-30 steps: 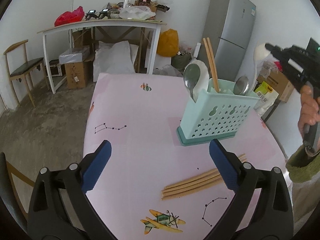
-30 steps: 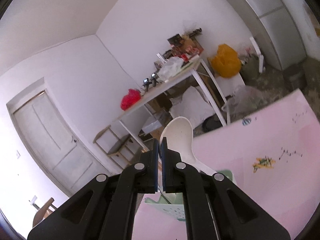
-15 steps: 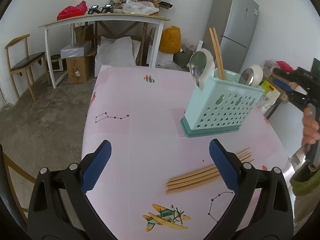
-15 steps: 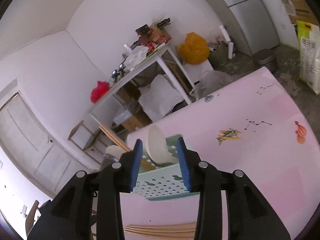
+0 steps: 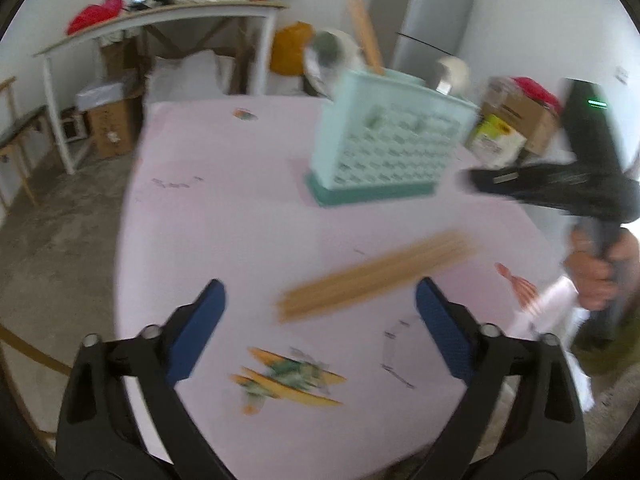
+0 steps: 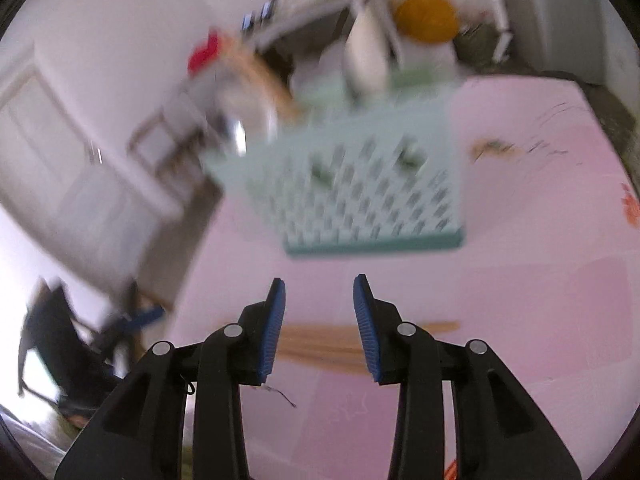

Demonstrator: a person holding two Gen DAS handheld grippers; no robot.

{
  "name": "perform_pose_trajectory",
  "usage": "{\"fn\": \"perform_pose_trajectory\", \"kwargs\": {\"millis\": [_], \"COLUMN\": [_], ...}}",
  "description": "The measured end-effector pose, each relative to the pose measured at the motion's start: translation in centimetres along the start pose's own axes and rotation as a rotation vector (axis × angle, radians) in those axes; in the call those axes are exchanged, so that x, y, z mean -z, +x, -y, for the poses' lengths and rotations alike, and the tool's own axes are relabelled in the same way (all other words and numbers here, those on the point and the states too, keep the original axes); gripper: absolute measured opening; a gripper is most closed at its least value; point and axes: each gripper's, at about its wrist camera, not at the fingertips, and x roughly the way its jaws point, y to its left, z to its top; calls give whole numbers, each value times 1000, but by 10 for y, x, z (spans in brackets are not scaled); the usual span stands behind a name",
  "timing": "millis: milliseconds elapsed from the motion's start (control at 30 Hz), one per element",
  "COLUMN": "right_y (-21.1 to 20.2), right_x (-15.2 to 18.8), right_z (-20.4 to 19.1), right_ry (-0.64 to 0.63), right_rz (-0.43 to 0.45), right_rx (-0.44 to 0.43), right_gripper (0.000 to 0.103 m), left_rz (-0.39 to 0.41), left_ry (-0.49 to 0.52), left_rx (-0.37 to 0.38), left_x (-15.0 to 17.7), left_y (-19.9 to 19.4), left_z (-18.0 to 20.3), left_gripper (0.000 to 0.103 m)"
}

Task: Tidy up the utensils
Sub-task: 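Move both grippers to the loose wooden chopsticks and spread them apart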

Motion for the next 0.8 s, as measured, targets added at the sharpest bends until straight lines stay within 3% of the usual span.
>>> {"fn": "perform_pose_trajectory", "kwargs": {"millis": [100, 300, 400, 567, 800], "right_y": [33, 64, 59, 44, 40], "right_x": [-2, -7, 0, 21, 43], "right_z": [-5, 6, 10, 12, -4], "right_ry": [-69, -88, -83, -36, -32], "right_rz": [-79, -171, -182, -200, -242], "right_rx": [36, 98, 91, 58, 2], "right_gripper": [27, 23, 22, 22, 18], "left_rz": [-43, -139, -185, -195, -203], "left_ry": [-22, -134, -182, -224, -274], "left_rx": [82, 230, 260, 286, 246], "left_x": [8, 18, 20, 15, 12], "left_y": [12, 42, 58, 65, 65], "left_z": [12, 18, 17, 18, 13], "left_gripper": [63, 31, 25, 25, 25]}}
